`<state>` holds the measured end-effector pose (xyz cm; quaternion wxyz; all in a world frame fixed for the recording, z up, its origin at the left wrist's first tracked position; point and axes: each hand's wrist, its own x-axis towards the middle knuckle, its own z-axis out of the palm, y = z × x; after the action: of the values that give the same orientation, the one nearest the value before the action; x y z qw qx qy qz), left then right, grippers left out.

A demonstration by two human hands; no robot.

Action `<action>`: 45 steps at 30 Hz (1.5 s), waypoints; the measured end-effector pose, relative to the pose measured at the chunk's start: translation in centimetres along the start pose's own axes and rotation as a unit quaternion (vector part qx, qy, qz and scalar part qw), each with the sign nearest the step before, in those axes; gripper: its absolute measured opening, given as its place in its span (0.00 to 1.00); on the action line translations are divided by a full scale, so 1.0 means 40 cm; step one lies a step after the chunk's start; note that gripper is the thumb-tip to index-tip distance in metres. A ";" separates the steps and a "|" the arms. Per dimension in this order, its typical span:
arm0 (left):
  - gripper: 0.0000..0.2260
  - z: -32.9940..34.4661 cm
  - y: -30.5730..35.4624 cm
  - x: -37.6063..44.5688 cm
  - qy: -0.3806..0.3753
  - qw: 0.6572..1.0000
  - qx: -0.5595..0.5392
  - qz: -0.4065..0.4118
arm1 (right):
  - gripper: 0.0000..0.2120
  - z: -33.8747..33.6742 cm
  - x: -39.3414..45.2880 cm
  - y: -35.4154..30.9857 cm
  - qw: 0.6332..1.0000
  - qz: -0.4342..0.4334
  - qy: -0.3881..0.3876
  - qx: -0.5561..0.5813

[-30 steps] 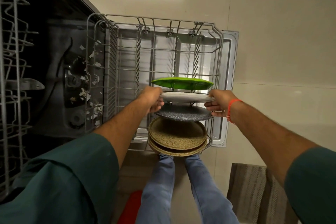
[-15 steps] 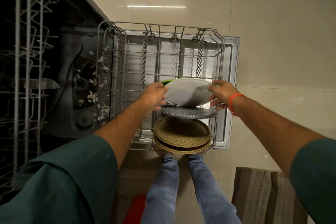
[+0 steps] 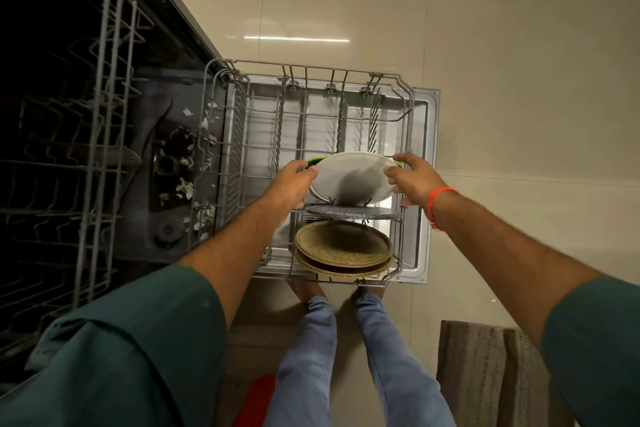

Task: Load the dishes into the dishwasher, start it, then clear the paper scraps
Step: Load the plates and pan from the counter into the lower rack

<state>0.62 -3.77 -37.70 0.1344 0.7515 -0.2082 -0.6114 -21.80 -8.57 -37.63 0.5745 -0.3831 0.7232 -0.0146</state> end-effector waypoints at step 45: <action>0.15 -0.251 -0.589 -1.542 0.365 0.761 -0.522 0.123 | 0.04 0.540 -1.459 -0.155 0.830 -0.338 -0.403 -0.188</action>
<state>3.69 45.79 6.94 0.6459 0.6993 0.1169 -0.2832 2.43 29.41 5.74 0.6909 -0.6760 0.2423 0.0842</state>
